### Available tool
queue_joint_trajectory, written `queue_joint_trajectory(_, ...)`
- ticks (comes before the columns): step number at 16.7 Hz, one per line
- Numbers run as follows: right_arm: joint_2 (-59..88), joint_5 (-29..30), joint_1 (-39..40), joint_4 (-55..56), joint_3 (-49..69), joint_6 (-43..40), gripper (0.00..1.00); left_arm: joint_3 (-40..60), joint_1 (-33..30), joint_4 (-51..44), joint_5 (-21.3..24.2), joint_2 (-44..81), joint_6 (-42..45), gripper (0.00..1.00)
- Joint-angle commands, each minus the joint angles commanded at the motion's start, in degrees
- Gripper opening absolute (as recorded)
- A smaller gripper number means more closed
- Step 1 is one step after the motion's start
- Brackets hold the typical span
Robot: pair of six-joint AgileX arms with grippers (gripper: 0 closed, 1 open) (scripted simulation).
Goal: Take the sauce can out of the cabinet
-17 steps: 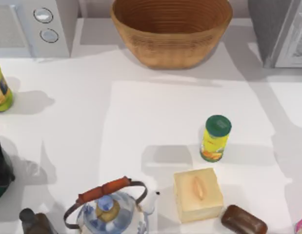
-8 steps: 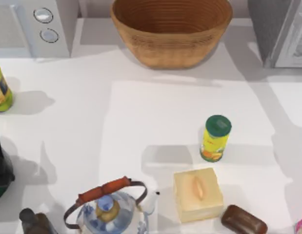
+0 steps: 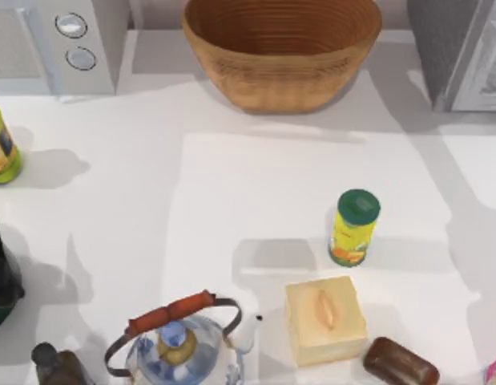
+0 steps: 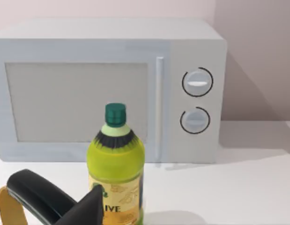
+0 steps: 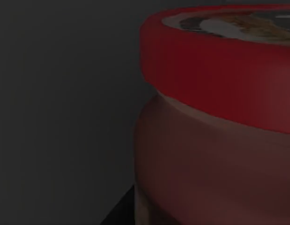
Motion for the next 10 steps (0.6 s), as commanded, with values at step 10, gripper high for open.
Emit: queue_joint_trajectory(10,-14.8,6.2,6.8,-6.5,-9.0,0.2,0.00,0.0,0.0,0.0,0.0,0.0,0.0,1.00)
